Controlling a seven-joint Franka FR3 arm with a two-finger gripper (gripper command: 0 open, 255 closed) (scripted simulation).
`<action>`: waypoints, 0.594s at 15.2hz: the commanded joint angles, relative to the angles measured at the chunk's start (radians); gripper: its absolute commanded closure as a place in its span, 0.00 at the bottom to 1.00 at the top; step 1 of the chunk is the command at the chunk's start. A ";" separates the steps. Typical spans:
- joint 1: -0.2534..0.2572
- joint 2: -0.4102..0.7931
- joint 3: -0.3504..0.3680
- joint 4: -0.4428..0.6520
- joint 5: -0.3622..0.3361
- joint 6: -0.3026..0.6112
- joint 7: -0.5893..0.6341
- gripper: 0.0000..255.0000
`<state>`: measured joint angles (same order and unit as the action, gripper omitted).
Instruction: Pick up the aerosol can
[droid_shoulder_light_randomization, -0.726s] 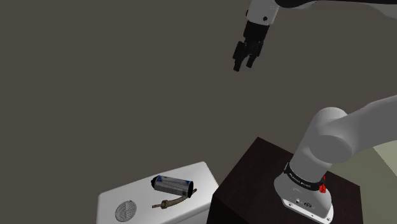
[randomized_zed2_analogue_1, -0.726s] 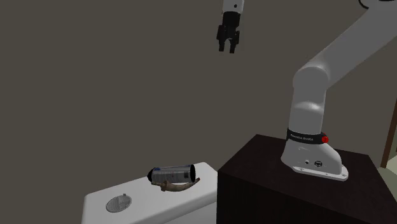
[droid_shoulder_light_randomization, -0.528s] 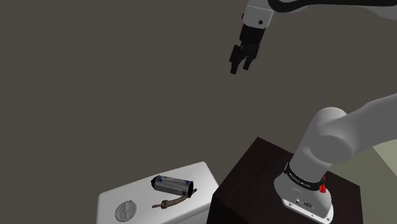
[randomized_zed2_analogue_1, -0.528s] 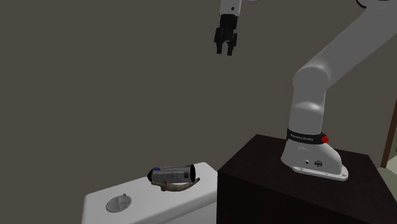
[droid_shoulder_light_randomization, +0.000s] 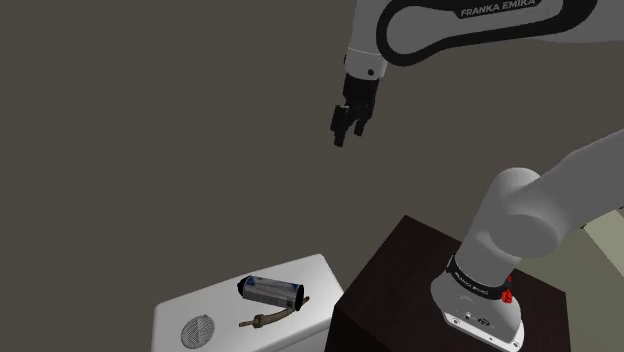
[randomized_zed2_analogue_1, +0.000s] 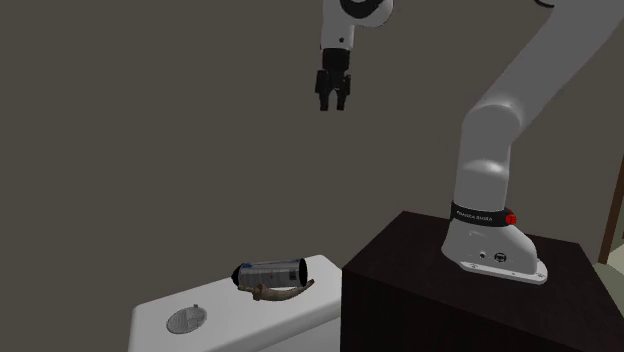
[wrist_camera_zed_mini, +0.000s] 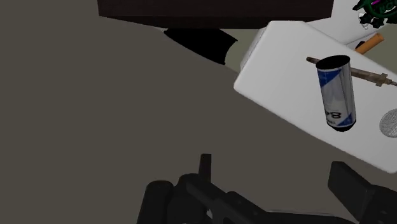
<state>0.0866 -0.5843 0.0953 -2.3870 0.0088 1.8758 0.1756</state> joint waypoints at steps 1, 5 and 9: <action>0.013 0.070 0.022 -0.002 0.001 0.046 0.002 0.00; 0.068 0.184 0.038 -0.005 -0.015 0.131 0.035 0.00; 0.158 0.310 0.014 0.008 -0.047 0.211 0.076 0.00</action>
<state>0.2209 -0.3740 0.1189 -2.3710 -0.0302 2.0615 0.5064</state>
